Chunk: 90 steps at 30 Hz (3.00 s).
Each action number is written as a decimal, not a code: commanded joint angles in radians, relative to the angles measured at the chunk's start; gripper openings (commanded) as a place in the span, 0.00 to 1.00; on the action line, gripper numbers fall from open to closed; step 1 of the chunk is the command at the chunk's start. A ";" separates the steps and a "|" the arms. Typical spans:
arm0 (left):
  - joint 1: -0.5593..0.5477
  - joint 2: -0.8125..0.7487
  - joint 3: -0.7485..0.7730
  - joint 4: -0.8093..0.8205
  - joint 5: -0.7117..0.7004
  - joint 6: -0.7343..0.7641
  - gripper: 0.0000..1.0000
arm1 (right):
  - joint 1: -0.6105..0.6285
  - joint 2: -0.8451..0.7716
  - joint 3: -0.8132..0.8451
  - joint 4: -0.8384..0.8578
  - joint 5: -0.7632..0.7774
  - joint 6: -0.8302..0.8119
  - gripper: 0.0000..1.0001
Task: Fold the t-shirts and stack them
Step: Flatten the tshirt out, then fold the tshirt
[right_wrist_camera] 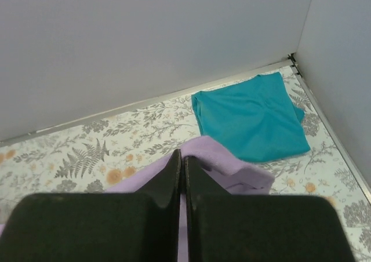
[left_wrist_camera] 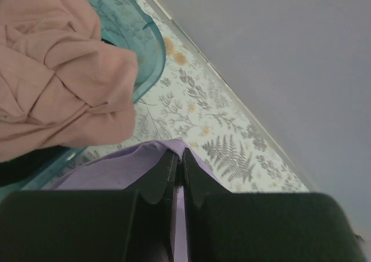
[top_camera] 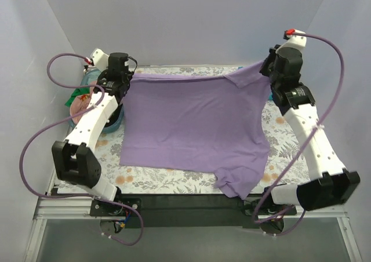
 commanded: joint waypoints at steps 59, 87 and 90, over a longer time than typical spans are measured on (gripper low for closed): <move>0.040 -0.412 -0.410 0.234 0.063 0.048 0.00 | -0.034 -0.421 -0.465 0.373 -0.023 -0.029 0.01; 0.082 0.434 -0.076 0.229 0.118 0.088 0.00 | -0.057 0.393 -0.235 0.145 -0.109 0.000 0.01; 0.080 0.382 -0.115 0.210 0.144 0.096 0.00 | -0.057 0.331 -0.244 -0.010 -0.108 0.044 0.01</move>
